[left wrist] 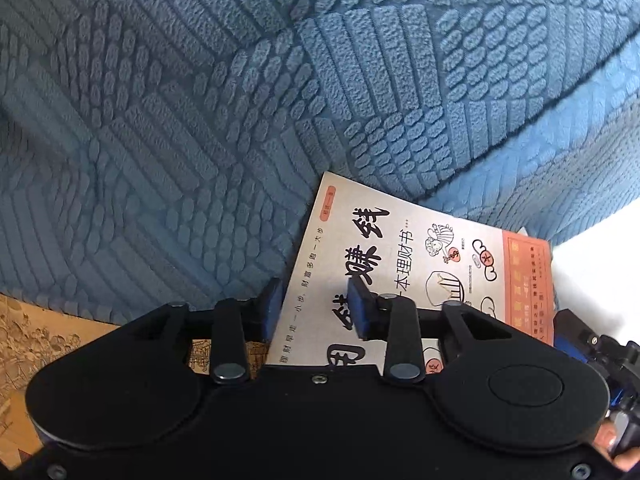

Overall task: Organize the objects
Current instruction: 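Close the right gripper on the white book's orange spine and lift it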

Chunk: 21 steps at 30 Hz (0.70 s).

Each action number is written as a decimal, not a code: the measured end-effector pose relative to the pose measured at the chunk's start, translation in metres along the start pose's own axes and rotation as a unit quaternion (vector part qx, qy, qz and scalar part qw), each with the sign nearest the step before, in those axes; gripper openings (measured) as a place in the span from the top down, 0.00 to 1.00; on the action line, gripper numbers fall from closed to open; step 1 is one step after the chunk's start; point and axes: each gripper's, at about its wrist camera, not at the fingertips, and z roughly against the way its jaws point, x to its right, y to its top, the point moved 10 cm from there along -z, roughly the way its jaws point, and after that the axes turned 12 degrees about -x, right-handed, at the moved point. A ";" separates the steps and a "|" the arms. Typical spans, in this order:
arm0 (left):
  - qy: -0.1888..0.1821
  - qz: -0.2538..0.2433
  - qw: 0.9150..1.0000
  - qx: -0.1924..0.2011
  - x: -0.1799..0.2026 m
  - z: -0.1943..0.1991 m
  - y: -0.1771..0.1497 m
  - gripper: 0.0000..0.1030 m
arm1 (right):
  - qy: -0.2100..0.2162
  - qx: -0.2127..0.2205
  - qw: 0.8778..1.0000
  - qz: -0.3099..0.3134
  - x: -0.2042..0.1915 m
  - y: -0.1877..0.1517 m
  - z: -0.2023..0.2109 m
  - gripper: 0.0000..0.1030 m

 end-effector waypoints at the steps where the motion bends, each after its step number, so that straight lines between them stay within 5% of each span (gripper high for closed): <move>1: 0.001 0.001 1.000 0.002 -0.002 0.002 0.000 0.61 | 0.007 -0.002 1.000 -0.003 -0.001 0.000 -0.001 0.74; 10: 0.010 0.041 0.999 0.030 -0.022 0.043 -0.007 0.47 | 0.023 -0.016 1.000 0.000 -0.013 -0.005 -0.013 0.77; 16: -0.087 0.055 0.994 0.048 0.001 0.088 -0.040 0.37 | 0.031 -0.019 0.999 0.003 -0.017 -0.007 -0.013 0.77; 21: -0.188 0.088 0.978 -0.013 0.034 0.069 -0.074 0.32 | 0.038 -0.017 0.999 0.002 -0.020 -0.007 -0.012 0.77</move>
